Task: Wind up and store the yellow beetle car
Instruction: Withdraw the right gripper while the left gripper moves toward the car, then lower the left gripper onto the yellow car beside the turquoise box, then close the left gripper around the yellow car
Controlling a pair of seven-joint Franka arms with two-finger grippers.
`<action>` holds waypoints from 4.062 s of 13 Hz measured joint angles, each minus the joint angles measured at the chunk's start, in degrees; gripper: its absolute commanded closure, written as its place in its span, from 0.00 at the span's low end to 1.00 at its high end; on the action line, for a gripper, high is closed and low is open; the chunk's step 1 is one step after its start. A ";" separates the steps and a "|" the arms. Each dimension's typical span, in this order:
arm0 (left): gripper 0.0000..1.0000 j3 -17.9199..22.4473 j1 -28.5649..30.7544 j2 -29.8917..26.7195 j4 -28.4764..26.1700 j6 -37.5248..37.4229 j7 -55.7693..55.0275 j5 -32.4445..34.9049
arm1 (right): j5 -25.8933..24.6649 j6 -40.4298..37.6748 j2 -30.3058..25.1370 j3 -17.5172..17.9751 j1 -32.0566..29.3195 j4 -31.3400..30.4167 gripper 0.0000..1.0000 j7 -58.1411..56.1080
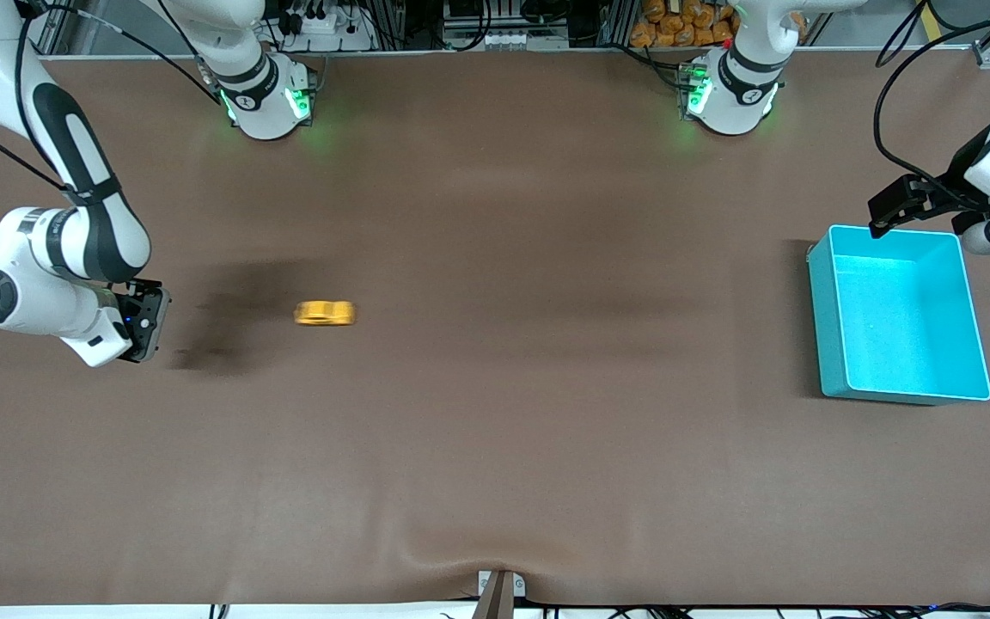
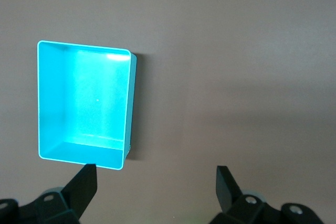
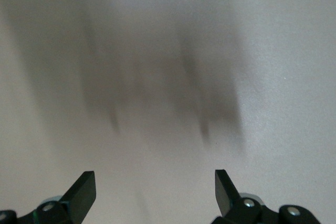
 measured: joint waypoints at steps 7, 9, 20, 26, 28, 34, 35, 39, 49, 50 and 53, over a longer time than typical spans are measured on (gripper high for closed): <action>0.00 0.00 0.00 0.09 -0.10 0.00 0.00 0.00 | 1.76 -0.03 0.47 0.01 -2.78 0.22 0.00 -0.26; 0.00 0.00 0.00 0.13 -0.29 0.00 -0.03 0.00 | 2.51 -0.03 0.47 0.01 -2.81 0.32 0.00 -0.49; 0.00 -0.03 -0.06 1.39 -1.17 -0.02 -0.11 0.00 | 13.20 -32.95 -3.29 1.38 0.28 29.39 0.00 17.71; 0.00 -0.07 -0.16 3.70 -6.09 0.86 -8.32 0.00 | 13.93 -39.62 -12.22 1.66 7.29 32.31 0.00 50.23; 0.00 -0.07 -0.21 4.90 -10.28 5.76 -14.53 0.00 | 13.92 -43.11 -13.50 1.67 9.49 34.72 0.00 60.26; 0.00 0.29 0.89 10.28 -25.93 28.67 -34.56 0.07 | 10.17 -38.88 -18.92 1.48 10.69 34.90 0.00 72.75; 0.00 0.30 1.24 11.61 -26.51 29.77 -36.51 0.08 | 9.96 -37.93 -20.27 1.35 10.69 33.98 0.00 73.12; 0.00 0.41 3.42 15.06 -28.42 30.30 -43.91 0.08 | 9.74 -36.79 -24.68 0.38 10.11 29.31 0.00 73.35; 0.00 0.57 8.20 18.17 -34.28 40.01 -67.64 0.08 | 9.76 -35.90 -26.97 0.47 9.73 23.66 0.00 78.48; 0.00 0.62 8.61 18.16 -34.77 40.01 -68.72 0.08 | 9.77 -35.82 -26.97 0.50 9.75 23.64 0.00 78.35; 0.00 0.59 8.76 18.16 -36.96 40.10 -70.83 0.08 | 9.77 -35.66 -26.97 0.33 10.25 23.55 0.00 77.83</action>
